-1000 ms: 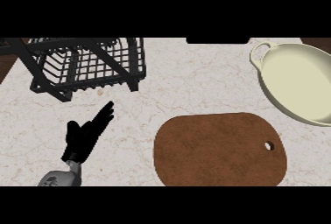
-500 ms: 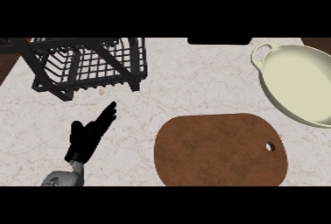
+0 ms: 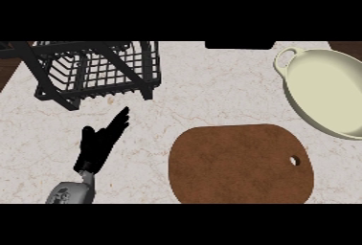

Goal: Pick the lemon from the cutting board and place it in the pot

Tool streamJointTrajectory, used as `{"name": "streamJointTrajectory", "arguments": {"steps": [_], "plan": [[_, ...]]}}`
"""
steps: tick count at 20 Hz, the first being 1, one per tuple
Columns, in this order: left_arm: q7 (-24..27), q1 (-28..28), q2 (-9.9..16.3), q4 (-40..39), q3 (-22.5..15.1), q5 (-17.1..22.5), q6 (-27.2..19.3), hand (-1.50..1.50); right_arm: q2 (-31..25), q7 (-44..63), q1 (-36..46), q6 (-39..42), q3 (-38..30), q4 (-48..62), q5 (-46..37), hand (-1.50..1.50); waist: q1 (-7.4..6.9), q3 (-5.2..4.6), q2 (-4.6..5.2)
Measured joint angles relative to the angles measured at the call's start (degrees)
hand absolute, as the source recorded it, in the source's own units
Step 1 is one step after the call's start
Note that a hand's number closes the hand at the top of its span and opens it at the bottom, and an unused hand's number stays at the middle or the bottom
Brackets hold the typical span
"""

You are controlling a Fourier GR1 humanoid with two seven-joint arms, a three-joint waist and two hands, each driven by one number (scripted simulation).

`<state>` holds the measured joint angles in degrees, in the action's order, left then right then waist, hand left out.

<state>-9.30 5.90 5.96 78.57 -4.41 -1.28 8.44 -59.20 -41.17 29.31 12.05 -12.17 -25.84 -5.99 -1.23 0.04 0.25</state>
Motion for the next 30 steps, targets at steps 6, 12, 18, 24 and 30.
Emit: {"name": "streamJointTrajectory", "arguments": {"steps": [6, 12, 18, 24, 30], "plan": [[0.87, -0.07, 0.19, -0.62, 0.19, 0.00, 0.85, 0.00, 2.27, 8.28, 8.57, -2.00, 5.42, -0.79, -6.76, 1.50, -0.35, -0.04, 0.09], [-0.12, 0.47, 0.11, -0.42, 0.49, 0.04, 0.87, 0.00, 7.03, 13.42, 14.33, -7.20, 11.41, 0.13, -14.98, 1.50, -0.73, 0.00, 0.25], [1.00, -0.76, 0.38, -0.04, 0.32, 0.24, 1.86, 0.00, 10.10, 20.67, 17.59, -15.00, 19.43, 1.97, -26.36, 1.50, -1.31, -0.02, 0.41], [0.52, 0.08, 0.56, 0.52, 0.25, 0.01, 2.03, 0.00, 14.80, 30.05, 21.67, -9.25, 24.16, 9.35, -32.36, -1.50, -1.98, 0.02, 0.67], [0.71, 0.43, 0.51, -0.39, 0.78, 0.19, 2.23, 0.00, 19.14, 34.37, 25.00, -4.27, 24.76, 15.18, -34.11, -1.50, -1.56, 0.07, 0.67]]}}
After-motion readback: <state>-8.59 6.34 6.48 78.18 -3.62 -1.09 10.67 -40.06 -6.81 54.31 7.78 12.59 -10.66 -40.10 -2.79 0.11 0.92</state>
